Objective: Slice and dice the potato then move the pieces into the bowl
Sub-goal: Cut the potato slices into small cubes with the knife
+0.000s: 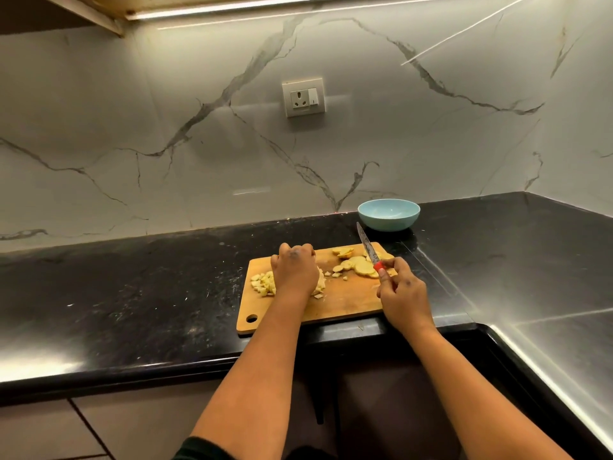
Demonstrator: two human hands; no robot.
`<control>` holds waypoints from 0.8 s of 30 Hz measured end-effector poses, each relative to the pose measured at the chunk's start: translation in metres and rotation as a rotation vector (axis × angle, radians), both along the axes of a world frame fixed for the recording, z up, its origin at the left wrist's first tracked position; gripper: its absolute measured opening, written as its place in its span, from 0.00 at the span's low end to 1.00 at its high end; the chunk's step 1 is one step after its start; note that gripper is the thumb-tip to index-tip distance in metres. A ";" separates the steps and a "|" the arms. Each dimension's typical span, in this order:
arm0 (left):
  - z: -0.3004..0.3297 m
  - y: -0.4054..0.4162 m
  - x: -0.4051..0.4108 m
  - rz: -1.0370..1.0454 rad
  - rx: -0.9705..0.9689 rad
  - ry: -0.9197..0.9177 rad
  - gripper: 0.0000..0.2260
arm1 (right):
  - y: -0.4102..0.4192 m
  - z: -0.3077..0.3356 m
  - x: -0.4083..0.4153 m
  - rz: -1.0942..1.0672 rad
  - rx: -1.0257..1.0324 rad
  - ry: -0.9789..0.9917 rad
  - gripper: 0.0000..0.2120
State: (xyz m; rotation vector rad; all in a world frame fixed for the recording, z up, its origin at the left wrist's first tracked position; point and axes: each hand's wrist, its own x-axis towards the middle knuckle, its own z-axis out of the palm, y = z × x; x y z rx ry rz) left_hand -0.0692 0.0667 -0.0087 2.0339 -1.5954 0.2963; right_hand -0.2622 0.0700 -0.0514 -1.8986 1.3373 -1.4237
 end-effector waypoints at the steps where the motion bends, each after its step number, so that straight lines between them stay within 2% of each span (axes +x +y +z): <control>1: 0.002 -0.001 -0.001 -0.010 0.008 -0.005 0.12 | 0.000 -0.001 0.001 0.001 -0.006 -0.005 0.04; 4: 0.006 -0.006 -0.006 -0.042 0.079 -0.096 0.14 | -0.001 -0.003 0.002 -0.001 -0.025 -0.006 0.04; 7: 0.009 -0.015 -0.012 -0.025 0.183 -0.212 0.12 | -0.002 -0.004 0.002 -0.005 -0.035 0.005 0.04; 13: 0.006 -0.034 -0.018 -0.178 0.422 -0.104 0.14 | -0.002 -0.004 0.001 -0.004 -0.067 -0.004 0.04; 16: 0.009 -0.034 -0.020 -0.185 0.390 -0.053 0.15 | -0.002 -0.005 0.002 -0.002 -0.078 0.001 0.04; 19: 0.010 -0.029 -0.020 -0.166 0.246 0.055 0.12 | -0.003 -0.005 0.002 -0.007 -0.087 0.005 0.04; 21: 0.010 -0.023 -0.019 -0.163 0.135 0.198 0.09 | -0.002 -0.004 0.001 -0.010 -0.085 0.007 0.04; 23: 0.008 -0.014 -0.023 -0.189 0.127 0.347 0.08 | -0.001 -0.002 0.001 -0.011 -0.071 0.012 0.04; 24: 0.005 -0.009 -0.027 -0.191 0.145 0.363 0.07 | -0.001 -0.001 0.001 -0.014 -0.064 0.022 0.04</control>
